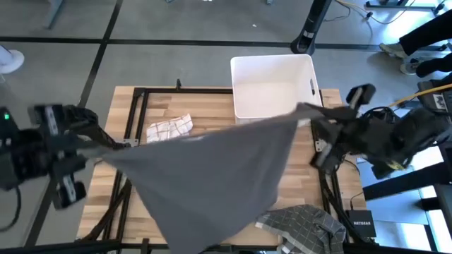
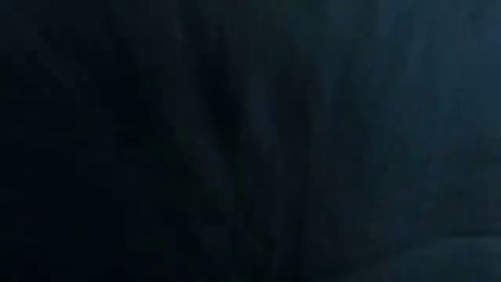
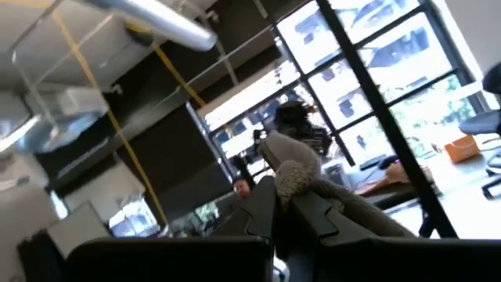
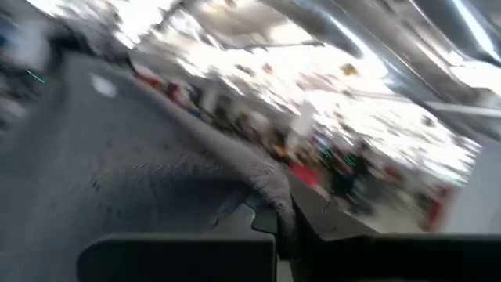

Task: Fold towel
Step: Fold the gray towel

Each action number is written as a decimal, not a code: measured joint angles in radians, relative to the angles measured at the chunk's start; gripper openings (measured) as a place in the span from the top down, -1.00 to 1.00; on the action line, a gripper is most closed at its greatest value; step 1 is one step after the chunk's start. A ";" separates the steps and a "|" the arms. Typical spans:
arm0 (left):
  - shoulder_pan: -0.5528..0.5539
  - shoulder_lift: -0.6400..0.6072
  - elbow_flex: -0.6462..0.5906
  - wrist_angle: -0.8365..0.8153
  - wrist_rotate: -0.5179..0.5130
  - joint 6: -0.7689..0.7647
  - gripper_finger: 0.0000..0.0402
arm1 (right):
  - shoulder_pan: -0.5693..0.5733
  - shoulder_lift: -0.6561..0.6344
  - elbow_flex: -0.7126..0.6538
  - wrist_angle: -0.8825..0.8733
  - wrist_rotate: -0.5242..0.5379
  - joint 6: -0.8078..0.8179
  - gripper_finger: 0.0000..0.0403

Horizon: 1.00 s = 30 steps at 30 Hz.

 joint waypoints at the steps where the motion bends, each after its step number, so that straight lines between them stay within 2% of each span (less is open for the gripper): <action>1: 0.008 -0.011 0.000 -0.015 -0.010 -0.018 0.97 | -0.017 0.000 0.000 -0.028 0.041 0.003 0.95; 4: 0.033 -0.037 0.000 -0.106 -0.067 -0.110 0.97 | -0.073 0.001 0.000 -0.181 0.127 0.087 0.95; 6: 0.054 -0.054 0.000 -0.224 -0.134 -0.218 0.97 | -0.113 0.001 0.000 -0.324 0.134 0.202 0.95; 9: 0.084 -0.084 0.000 -0.498 -0.224 -0.435 0.97 | -0.168 0.002 -0.002 -0.536 0.132 0.370 0.95; 12: 0.100 -0.119 0.000 -0.818 -0.243 -0.697 0.97 | -0.230 0.002 -0.002 -0.717 0.103 0.529 0.95; 16: 0.099 -0.163 0.000 -1.160 -0.291 -0.978 0.97 | -0.317 0.002 -0.002 -0.895 0.026 0.696 0.95; 21: 0.099 -0.215 0.000 -1.441 -0.295 -1.244 0.97 | -0.425 0.008 -0.002 -1.010 -0.050 0.793 0.95; 26: 0.099 -0.242 0.000 -1.565 -0.295 -1.408 0.97 | -0.499 0.032 -0.002 -1.020 -0.111 0.797 0.95; 30: 0.099 -0.237 0.000 -1.657 -0.295 -1.533 0.97 | -0.500 0.054 -0.002 -1.023 -0.155 0.793 0.95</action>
